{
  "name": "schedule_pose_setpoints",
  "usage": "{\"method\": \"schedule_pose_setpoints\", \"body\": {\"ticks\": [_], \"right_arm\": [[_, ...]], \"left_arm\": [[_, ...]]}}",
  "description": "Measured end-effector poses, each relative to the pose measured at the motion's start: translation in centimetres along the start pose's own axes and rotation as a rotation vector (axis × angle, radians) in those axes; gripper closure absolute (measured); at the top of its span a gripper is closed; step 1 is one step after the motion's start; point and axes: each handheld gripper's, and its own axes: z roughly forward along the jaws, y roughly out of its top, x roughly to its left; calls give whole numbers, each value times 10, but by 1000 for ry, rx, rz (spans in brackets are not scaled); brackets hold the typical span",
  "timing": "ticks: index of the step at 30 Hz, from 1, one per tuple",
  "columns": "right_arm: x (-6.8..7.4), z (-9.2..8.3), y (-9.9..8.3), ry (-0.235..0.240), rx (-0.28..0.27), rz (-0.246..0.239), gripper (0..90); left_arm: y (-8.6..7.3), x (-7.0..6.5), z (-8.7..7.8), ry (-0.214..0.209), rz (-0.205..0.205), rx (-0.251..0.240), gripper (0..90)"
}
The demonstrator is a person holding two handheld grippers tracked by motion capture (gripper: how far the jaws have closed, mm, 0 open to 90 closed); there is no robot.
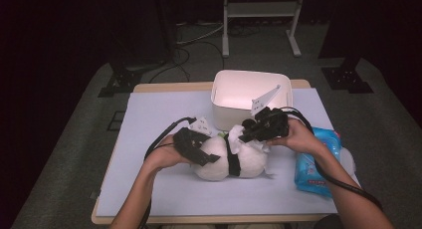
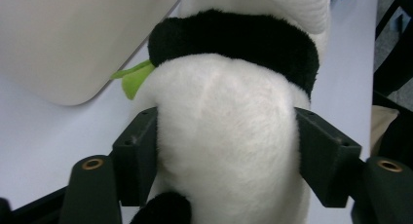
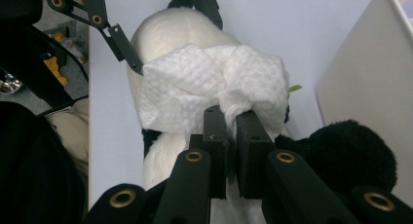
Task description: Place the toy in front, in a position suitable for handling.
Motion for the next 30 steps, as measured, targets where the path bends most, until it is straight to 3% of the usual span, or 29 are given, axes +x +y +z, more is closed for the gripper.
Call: {"method": "schedule_pose_setpoints", "body": {"ticks": [5, 13, 16, 21, 30], "right_arm": [[2, -5, -10, 9, -11, 6, 838], [3, -10, -18, 16, -10, 10, 839], [4, -9, -18, 24, -8, 11, 839], [8, -4, -6, 5, 19, -10, 839], [13, 18, 18, 29, 61, -52, 839]], "left_arm": [[1, 0, -1, -14, -17, -13, 202], [-5, 1, -2, -51, -20, -10, 162], [-9, 1, 0, -62, -30, -22, 215], [-14, 2, 0, -52, -39, -48, 295], [-11, 1, -2, -51, -26, -43, 306]]}}
